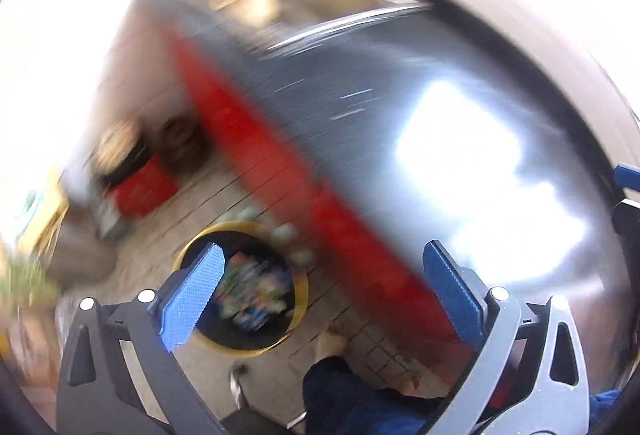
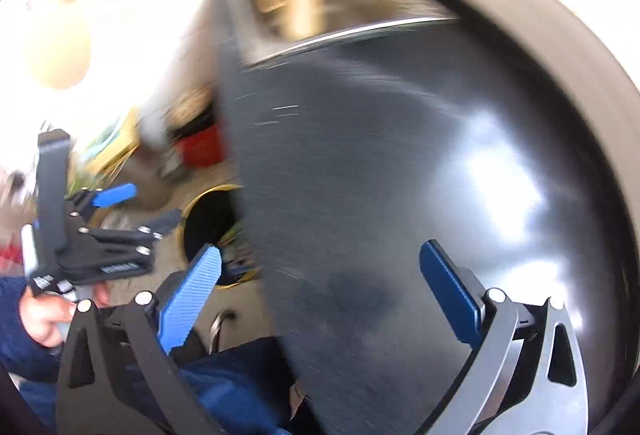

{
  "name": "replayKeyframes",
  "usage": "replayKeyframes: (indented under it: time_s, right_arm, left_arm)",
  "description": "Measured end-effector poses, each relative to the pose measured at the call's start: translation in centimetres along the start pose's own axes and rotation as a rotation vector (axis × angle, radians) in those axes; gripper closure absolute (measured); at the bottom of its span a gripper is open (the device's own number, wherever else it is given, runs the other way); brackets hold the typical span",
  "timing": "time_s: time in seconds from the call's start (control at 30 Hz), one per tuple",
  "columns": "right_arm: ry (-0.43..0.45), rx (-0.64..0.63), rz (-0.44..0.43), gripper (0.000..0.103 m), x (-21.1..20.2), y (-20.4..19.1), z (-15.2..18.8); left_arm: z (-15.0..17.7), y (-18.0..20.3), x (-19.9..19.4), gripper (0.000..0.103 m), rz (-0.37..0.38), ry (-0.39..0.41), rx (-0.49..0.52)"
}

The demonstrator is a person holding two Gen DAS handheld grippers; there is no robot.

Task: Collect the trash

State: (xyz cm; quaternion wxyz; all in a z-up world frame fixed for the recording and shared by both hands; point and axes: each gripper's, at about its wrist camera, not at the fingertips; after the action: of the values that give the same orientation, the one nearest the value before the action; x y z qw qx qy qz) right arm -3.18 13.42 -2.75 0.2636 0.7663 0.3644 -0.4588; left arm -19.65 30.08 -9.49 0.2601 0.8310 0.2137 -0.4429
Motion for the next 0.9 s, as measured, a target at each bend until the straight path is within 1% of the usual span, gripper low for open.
replayKeyframes:
  time_s: [0.07,0.1,0.13,0.2,0.3,0.37,0.43,0.5,0.53,0.6,0.67,0.9]
  right_arm:
    - [-0.008,0.106,0.101,0.007,-1.5,4.3,2.3]
    - [-0.024,0.171,0.164,0.007,-2.5,7.1,4.1]
    - [-0.029,0.226,0.207,0.007,-3.5,9.1,5.5]
    - [-0.021,0.350,0.287,0.007,-5.8,13.3,9.2]
    - [-0.017,0.559,0.365,0.007,-9.0,18.4,14.4]
    - [-0.011,0.684,0.395,0.007,-11.0,21.0,17.7]
    - [-0.007,0.747,0.421,0.007,-11.9,22.5,19.7]
    - [-0.014,0.798,0.446,0.007,-12.8,23.8,21.8]
    - [-0.014,0.818,0.443,0.007,-12.9,24.3,22.5]
    - [-0.019,0.857,0.435,0.007,-13.0,25.3,23.4]
    - [-0.016,0.879,0.433,0.007,-13.1,25.5,23.8]
    - [-0.018,0.904,0.418,0.007,-13.0,26.0,25.1]
  left_arm:
    - [-1.7,5.4,0.4,0.006,0.062,-0.007,0.114]
    - [-2.4,7.8,0.7,0.006,0.098,-0.020,0.162]
    - [-3.0,11.0,1.0,0.006,0.144,-0.034,0.225]
    - [-3.8,15.7,1.4,0.006,0.204,-0.047,0.306]
    - [-3.9,23.7,1.7,0.006,0.319,-0.092,0.427]
    - [-3.3,27.2,1.7,0.006,0.341,-0.106,0.494]
    - [-2.1,31.1,1.5,0.006,0.350,-0.116,0.586]
    - [-1.1,33.2,1.2,0.006,0.361,-0.127,0.636]
    - [-0.6,34.0,1.2,0.006,0.365,-0.131,0.658]
    - [0.2,35.2,1.0,0.006,0.363,-0.142,0.695]
    - [0.6,36.3,1.2,0.006,0.357,-0.146,0.729]
    - [0.9,37.8,1.2,0.006,0.343,-0.149,0.749]
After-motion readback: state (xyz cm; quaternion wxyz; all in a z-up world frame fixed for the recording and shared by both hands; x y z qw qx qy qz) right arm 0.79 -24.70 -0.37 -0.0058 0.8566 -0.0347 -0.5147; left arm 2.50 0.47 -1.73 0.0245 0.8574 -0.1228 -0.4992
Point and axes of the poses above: each gripper's, at about its wrist camera, not at the fingertips, and x roughly the way its jaws point, y to its right, z to its underside, and after that the axes turned 9 degrees about z, right-handed
